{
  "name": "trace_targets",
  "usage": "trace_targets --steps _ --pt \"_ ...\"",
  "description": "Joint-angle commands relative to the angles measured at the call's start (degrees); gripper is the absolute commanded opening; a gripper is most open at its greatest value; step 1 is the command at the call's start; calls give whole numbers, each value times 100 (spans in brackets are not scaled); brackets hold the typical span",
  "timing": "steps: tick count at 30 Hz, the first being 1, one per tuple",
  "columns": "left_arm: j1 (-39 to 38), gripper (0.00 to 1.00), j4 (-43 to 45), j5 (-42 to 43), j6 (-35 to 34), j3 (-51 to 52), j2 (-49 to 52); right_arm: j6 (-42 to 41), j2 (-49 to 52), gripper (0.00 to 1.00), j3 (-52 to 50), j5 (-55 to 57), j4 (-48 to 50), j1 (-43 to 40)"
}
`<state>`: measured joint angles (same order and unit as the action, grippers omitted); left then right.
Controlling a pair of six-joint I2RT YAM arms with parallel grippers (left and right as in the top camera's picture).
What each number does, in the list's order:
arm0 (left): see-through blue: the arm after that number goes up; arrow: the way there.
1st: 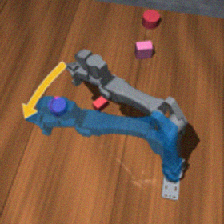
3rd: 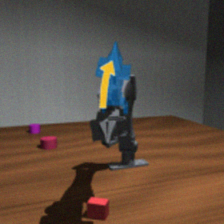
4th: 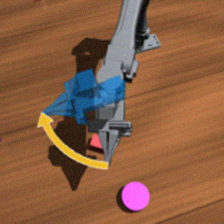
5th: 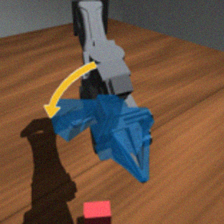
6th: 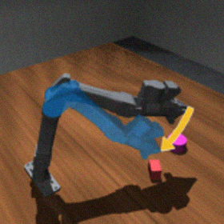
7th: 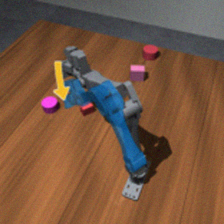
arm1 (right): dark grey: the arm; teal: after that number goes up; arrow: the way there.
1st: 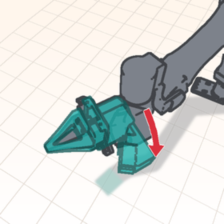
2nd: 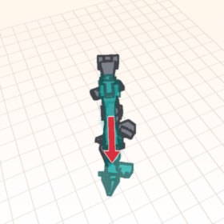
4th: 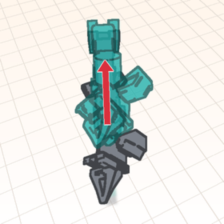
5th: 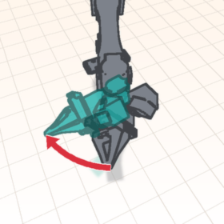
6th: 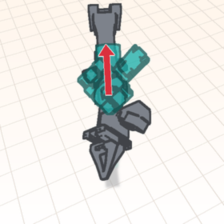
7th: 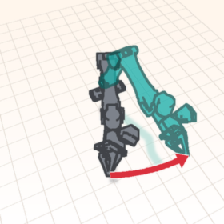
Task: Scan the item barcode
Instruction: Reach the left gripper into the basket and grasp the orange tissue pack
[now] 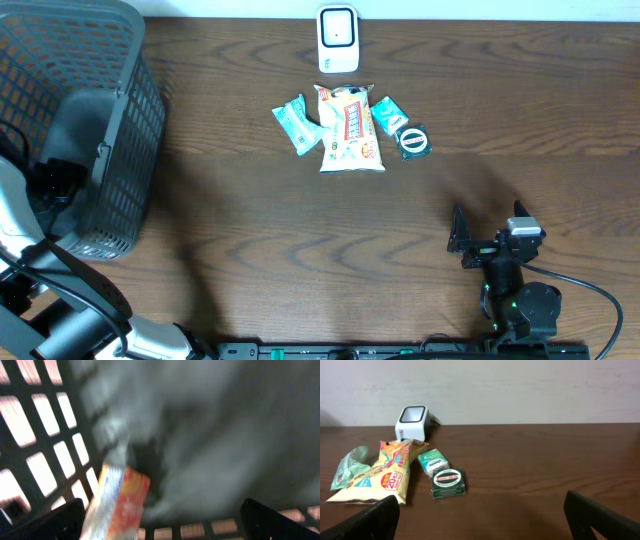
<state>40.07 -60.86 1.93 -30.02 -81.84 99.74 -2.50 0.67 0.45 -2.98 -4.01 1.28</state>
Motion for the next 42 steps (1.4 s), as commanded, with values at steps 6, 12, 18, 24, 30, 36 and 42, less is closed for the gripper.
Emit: trace_targets --steps 6,12,18,24,30,36,42 --pt "15 98 -466 -256 -404 48 -50 44 -35 99 -11 0 -20 26" --pt "15 98 -446 -595 -481 146 -24 44 -35 99 -11 0 -20 26" --pt "42 98 -356 -737 -542 179 317 44 -35 99 -11 0 -20 26" --pt "42 98 -404 -732 -542 181 774 44 -35 99 -11 0 -20 26" --pt "42 82 -531 -710 -542 181 1001 44 -35 99 -11 0 -20 26" --pt "42 43 -527 -710 -520 179 1029 44 -35 99 -11 0 -20 26" --pt "42 8 -538 -494 -466 -66 1019 44 -35 99 -11 0 -20 26"
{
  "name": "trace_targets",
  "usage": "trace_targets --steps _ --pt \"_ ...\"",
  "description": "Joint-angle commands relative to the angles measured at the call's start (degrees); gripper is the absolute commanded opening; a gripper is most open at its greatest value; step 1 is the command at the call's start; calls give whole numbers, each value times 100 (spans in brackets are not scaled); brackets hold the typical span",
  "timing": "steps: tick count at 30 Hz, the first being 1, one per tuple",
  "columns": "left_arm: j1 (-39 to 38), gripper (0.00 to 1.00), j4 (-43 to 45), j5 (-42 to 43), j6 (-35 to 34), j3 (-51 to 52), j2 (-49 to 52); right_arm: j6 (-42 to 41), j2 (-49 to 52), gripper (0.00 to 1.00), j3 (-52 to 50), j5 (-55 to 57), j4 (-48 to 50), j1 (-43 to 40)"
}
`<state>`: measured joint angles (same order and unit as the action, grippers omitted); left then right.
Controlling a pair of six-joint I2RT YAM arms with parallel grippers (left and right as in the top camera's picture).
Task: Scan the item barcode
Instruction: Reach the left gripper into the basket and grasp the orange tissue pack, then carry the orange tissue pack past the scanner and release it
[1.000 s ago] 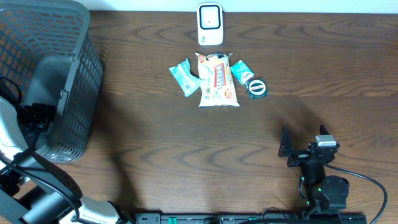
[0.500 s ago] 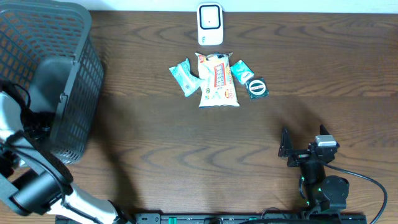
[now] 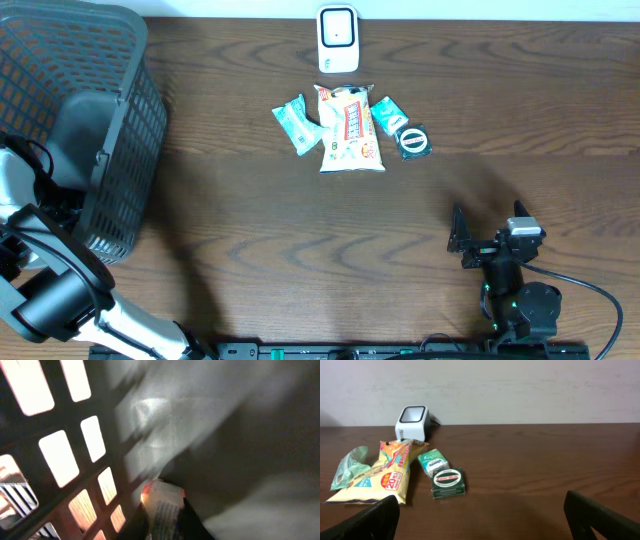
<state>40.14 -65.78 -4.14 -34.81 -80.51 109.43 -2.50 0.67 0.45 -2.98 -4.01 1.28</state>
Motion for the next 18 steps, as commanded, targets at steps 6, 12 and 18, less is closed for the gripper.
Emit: trace_targets --steps 6,12,18 --pt "35 7 -332 713 68 -1150 -101 44 -35 99 -11 0 -20 26" --pt "28 7 -356 975 66 -2612 -503 44 -35 99 -11 0 -20 26" --pt "-48 7 310 975 286 -3333 -1307 44 -35 99 -11 0 -20 26"
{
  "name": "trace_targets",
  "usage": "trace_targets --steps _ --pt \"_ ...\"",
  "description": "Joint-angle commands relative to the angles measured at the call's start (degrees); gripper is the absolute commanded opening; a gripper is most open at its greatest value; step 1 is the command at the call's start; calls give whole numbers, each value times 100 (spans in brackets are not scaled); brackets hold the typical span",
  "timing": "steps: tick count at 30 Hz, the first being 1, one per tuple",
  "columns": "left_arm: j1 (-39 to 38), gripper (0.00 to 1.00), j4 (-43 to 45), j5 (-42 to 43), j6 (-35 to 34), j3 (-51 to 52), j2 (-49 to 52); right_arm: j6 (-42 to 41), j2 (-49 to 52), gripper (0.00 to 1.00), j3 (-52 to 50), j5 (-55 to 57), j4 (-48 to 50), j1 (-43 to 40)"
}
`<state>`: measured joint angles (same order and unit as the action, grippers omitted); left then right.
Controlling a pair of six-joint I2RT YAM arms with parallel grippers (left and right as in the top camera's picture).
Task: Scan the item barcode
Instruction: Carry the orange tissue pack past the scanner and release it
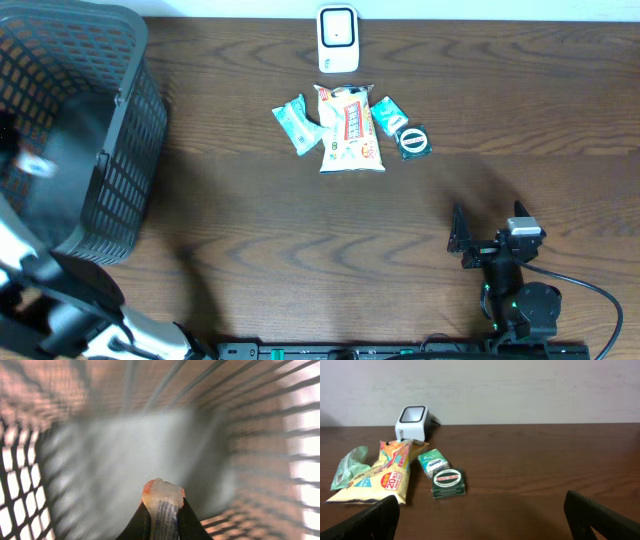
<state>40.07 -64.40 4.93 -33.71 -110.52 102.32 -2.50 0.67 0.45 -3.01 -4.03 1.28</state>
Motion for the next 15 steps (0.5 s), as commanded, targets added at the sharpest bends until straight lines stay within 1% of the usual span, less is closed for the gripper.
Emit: trace_targets --steps 1,4,6,8,11,15 --pt "-105 7 350 96 177 -334 -796 44 -35 99 -11 2 -17 26" --pt "-389 7 739 374 264 -334 -1290 44 -35 99 -11 2 -17 26" --pt "-693 7 975 721 457 -334 -1532 44 -35 99 -11 2 -17 26" --pt "-1106 7 1255 1202 791 -334 -1683 44 -35 99 -11 2 -17 26" --pt "-2026 7 1598 1934 1436 -334 -1731 46 -35 99 -11 2 -17 26" --pt "-3263 7 1633 1943 1827 -313 -1464 44 -35 99 -11 2 -17 26"
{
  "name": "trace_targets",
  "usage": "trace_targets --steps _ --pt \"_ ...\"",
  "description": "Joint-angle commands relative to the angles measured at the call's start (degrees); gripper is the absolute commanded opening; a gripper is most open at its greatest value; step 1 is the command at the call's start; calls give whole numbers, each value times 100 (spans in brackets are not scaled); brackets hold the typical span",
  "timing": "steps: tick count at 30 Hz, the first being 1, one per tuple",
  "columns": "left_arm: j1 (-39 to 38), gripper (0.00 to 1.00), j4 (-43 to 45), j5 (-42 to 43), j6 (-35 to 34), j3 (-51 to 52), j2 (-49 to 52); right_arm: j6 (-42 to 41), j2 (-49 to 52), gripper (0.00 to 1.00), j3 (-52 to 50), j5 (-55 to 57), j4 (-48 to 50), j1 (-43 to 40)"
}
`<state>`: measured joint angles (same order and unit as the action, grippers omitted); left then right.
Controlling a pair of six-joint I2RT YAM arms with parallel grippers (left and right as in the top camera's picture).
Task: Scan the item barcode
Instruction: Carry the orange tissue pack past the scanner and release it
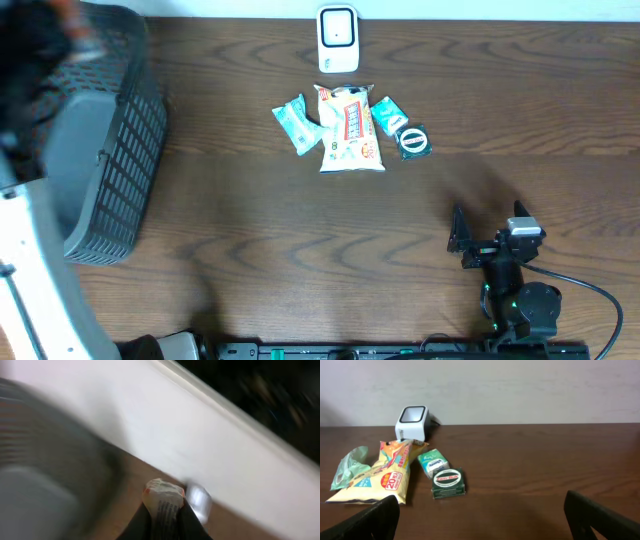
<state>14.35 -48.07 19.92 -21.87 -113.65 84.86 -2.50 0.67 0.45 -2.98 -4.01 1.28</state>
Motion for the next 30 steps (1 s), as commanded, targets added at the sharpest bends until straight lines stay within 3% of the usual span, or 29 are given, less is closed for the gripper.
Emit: trace_targets --steps 1,11,17,26,27,28,30 --pt "-933 7 2 444 664 9 385 44 -35 99 -11 0 -20 26" --pt "-2968 7 664 308 603 13 2232 44 -35 99 -11 0 -20 26" --pt "-3689 8 1320 -267 -319 13 3314 44 -35 99 -11 0 -20 26" --pt "-4284 8 2079 -310 -1499 13 4378 44 -35 99 -11 0 -20 26" --pt "-4319 17 2083 -310 -1591 13 4446 46 -35 99 -11 0 -20 26" --pt "-4376 36 2081 -308 -1644 13 4522 44 -35 99 -11 0 -20 26" --pt "-4435 46 2063 -308 -1635 13 4599 44 -35 99 -11 0 -20 26"
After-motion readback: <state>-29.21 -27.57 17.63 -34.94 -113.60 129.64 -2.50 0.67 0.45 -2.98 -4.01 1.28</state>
